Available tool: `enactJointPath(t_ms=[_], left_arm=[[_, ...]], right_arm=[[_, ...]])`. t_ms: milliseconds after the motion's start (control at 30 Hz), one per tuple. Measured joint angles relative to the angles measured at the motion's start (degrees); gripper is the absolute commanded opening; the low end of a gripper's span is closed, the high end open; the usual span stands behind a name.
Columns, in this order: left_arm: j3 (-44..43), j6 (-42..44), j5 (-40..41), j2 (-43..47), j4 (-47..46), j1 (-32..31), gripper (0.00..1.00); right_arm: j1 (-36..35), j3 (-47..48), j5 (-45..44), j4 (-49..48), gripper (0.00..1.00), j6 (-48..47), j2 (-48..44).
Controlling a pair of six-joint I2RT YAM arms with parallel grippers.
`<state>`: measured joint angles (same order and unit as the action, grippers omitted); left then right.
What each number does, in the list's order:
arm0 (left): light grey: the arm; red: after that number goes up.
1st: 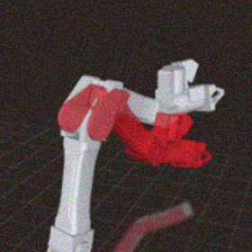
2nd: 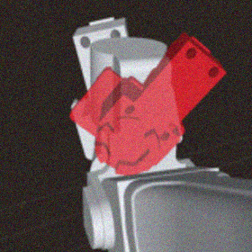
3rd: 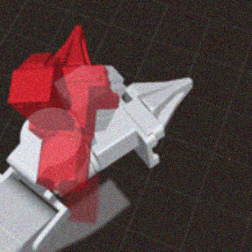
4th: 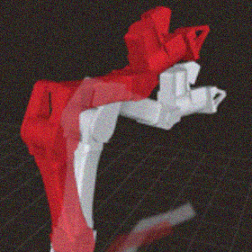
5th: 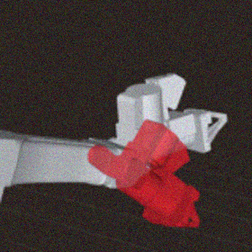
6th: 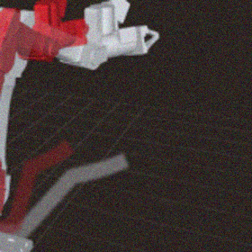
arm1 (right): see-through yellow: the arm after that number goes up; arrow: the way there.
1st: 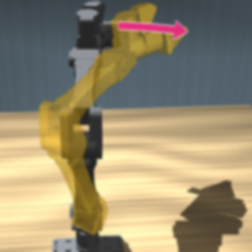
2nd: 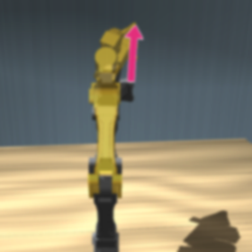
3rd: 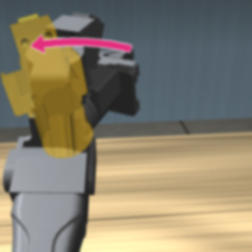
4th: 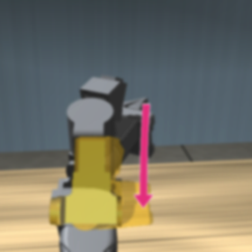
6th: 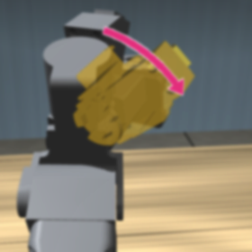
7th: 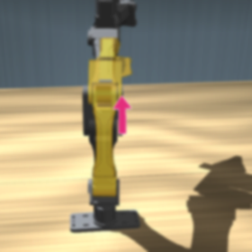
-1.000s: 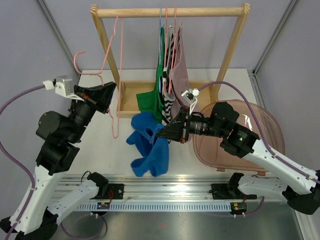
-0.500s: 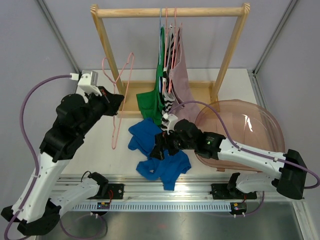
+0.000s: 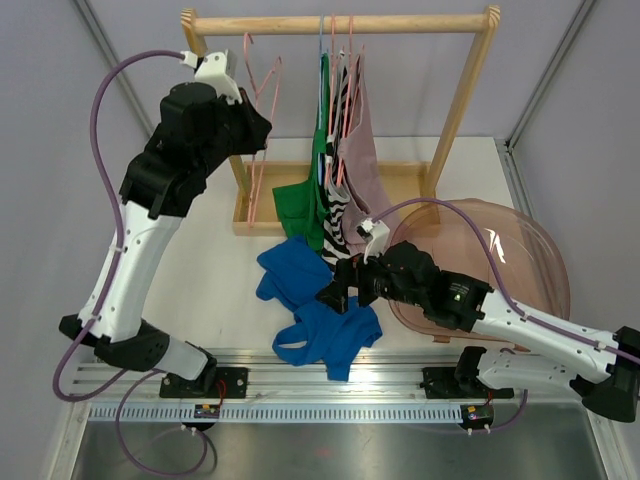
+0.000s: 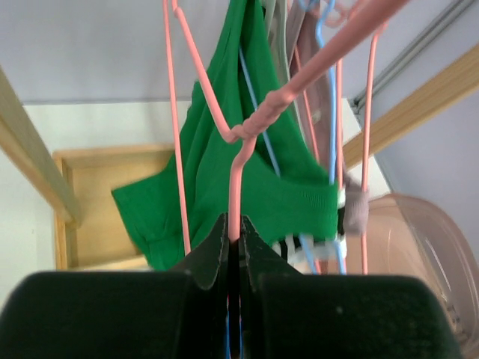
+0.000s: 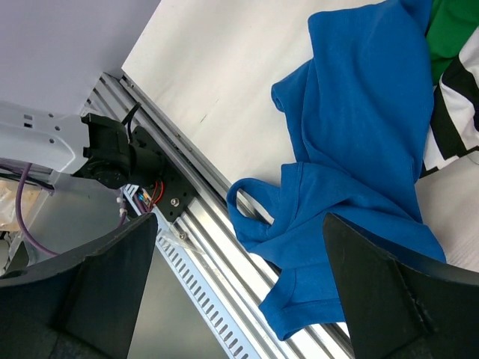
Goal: Remove the tank top from the hanger
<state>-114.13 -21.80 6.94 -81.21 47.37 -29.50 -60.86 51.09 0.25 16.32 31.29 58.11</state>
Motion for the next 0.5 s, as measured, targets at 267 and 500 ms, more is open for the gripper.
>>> enactJointPath(t_ms=[267,500], left_arm=[[-13.1,-0.3,-3.7,-11.3,0.5,7.6,0.0],[-17.4,-0.9,-9.1,-17.2,-0.4,12.5,0.09]], right_arm=[[0.0,-3.3,-0.2,0.3,1.0,0.7,-2.9],[0.0,-4.9,1.2,-0.2,0.99,0.7,1.2]])
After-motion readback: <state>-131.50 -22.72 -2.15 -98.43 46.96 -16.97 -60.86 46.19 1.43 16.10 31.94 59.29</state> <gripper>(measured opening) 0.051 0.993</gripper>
